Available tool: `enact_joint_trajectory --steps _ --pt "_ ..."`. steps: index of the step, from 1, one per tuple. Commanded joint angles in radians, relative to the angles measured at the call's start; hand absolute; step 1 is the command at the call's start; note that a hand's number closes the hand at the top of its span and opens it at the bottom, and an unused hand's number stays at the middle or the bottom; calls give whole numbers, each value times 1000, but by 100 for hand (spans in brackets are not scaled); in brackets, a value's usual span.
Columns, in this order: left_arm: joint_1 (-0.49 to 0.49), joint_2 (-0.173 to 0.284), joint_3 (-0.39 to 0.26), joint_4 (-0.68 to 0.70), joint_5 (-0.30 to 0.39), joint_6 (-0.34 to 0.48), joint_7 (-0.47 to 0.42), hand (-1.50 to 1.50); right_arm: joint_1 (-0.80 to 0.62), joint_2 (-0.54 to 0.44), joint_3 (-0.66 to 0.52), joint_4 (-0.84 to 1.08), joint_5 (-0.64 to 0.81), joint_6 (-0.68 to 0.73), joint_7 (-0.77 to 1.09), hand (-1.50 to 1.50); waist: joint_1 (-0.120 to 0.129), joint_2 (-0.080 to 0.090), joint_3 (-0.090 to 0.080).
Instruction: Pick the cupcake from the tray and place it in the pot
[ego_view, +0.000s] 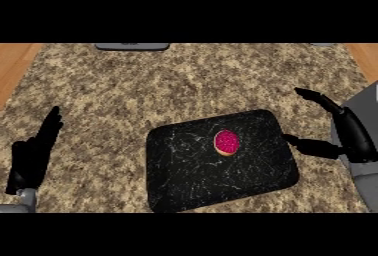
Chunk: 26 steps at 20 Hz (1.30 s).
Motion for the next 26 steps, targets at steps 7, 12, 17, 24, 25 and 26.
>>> enact_joint_trajectory --steps 7,12,17,24,25,26 --pt "22 9 41 -86 -18 -33 75 0 -77 -57 78 -169 124 178 257 -150 -1 1 0" --pt "-9 -16 52 5 -43 -28 25 0 -215 -48 154 -222 135 338 477 -150 -6 2 -1" --pt "15 -46 21 -20 -50 -32 8 0 -364 -26 276 -145 165 520 677 -150 15 3 -3" --pt "-22 -34 43 -5 -67 -34 43 0 -533 95 315 -25 59 788 897 -150 3 4 -1" --pt "-25 -38 43 -25 -76 -24 63 0 -493 112 333 -30 78 781 903 -150 -2 3 0" --pt "53 -49 48 -29 -53 -57 -3 0 -493 138 322 -31 73 789 933 -150 1 2 0"
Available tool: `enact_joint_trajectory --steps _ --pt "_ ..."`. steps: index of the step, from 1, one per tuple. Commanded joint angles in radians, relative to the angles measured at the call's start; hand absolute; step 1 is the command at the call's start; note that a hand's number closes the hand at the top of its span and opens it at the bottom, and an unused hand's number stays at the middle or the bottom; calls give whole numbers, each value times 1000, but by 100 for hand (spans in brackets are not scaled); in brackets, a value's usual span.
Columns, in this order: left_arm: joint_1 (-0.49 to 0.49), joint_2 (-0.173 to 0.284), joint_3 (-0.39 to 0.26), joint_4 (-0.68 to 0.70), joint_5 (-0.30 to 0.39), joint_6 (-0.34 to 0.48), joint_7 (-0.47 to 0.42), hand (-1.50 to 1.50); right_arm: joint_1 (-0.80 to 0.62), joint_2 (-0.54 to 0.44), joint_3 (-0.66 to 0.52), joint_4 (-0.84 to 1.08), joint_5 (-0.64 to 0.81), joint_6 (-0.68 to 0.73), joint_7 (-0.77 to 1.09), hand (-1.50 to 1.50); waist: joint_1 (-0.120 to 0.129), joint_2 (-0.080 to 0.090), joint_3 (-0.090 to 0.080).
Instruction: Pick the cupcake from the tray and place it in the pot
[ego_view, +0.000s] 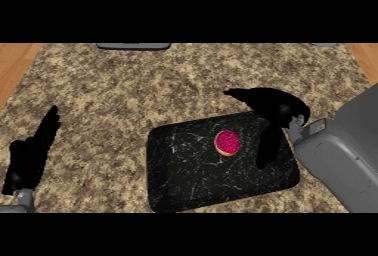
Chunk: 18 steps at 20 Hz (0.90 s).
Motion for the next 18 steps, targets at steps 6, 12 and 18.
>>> enact_joint_trajectory --steps 6,12,18 --pt "54 -16 43 -67 -15 -29 24 0 -68 203 -9 116 61 119 148 -150 -9 -1 1" --pt "46 -57 43 -27 -57 -37 -21 0 -70 250 0 186 173 151 125 -150 -11 0 1" --pt "41 -51 93 -11 -50 -75 -20 0 -20 339 28 194 261 143 169 -150 -11 0 1"
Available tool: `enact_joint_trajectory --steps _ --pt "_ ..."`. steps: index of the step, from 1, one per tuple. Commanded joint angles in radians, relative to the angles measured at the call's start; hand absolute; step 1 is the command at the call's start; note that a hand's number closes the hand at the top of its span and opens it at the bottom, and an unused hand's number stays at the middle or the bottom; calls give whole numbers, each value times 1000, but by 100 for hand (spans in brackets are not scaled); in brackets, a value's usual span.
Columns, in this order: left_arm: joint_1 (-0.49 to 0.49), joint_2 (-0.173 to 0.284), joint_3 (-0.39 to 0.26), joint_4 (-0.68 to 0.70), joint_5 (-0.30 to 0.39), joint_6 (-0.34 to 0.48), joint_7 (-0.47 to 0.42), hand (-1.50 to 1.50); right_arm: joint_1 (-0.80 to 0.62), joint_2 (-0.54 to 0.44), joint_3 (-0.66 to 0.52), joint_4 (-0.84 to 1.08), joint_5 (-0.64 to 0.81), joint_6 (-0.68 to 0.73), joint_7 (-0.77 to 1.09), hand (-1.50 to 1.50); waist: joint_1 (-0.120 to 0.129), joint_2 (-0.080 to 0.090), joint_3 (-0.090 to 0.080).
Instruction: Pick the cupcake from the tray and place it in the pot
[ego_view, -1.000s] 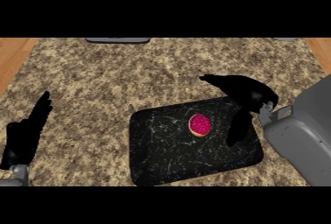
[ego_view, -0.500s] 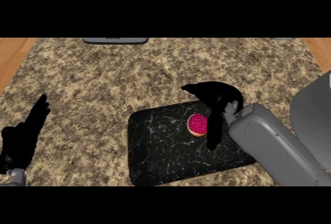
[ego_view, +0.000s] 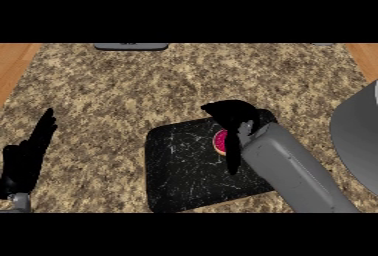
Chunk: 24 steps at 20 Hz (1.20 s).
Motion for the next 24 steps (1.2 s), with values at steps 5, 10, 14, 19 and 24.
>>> enact_joint_trajectory --steps 5,10,14,19,24 --pt "-15 -63 -10 16 -77 12 -7 0 -13 86 -53 114 117 29 -18 -150 -1 1 0" --pt "7 -53 48 42 -60 -30 -33 0 93 88 -15 75 212 -16 -77 -150 -4 0 0" --pt "48 -95 8 -39 -100 -10 -5 0 -13 119 -67 305 270 -61 -188 -150 7 2 0" --pt "31 -58 86 -48 -66 -82 10 0 56 114 -90 231 323 -14 -196 -150 1 0 0" --pt "20 -69 82 -77 -87 -77 41 0 -7 109 -67 327 379 -26 -345 150 4 1 0"
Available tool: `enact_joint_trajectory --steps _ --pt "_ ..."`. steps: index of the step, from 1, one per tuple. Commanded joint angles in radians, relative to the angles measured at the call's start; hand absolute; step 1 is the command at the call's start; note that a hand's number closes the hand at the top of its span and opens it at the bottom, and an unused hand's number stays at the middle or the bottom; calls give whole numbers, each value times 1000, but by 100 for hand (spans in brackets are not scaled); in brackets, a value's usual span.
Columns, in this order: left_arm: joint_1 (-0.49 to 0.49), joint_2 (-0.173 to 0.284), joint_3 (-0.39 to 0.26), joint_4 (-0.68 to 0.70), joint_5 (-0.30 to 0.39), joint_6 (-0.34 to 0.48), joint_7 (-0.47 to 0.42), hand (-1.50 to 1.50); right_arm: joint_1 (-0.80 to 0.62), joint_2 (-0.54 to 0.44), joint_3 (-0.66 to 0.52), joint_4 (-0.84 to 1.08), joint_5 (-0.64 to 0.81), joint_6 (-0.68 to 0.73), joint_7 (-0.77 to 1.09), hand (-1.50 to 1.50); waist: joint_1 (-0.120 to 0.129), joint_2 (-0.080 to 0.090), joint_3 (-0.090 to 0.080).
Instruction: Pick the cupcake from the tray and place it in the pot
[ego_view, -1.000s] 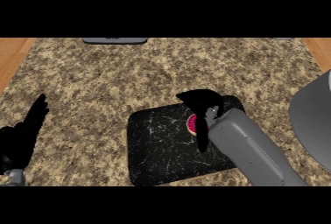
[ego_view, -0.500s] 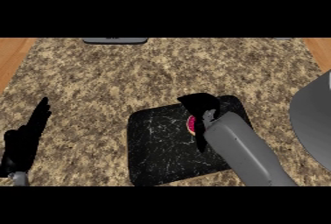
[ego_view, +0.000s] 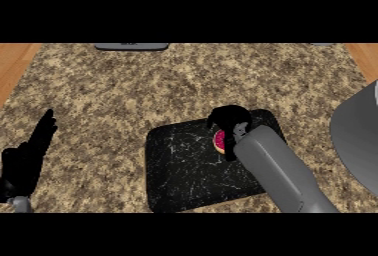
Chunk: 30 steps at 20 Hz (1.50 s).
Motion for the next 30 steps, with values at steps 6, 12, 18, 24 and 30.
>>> enact_joint_trajectory --steps 6,12,18,24,30 --pt "62 -19 26 -3 -15 -41 -60 0 37 48 -17 -7 83 -17 -81 150 0 1 1" --pt "-2 -42 35 34 -31 -15 -15 0 208 -14 -56 -219 106 -69 -20 150 -23 -3 1" --pt "12 -25 68 28 -9 -23 -14 0 468 -195 -205 -439 99 -241 -21 150 -55 -9 1" --pt "18 -26 55 2 -18 -37 -12 0 611 -264 -183 -722 249 -381 40 150 -33 -5 1" --pt "7 -27 69 52 -17 -35 -37 0 575 -315 -247 -1018 394 -444 178 150 -47 -9 -1"
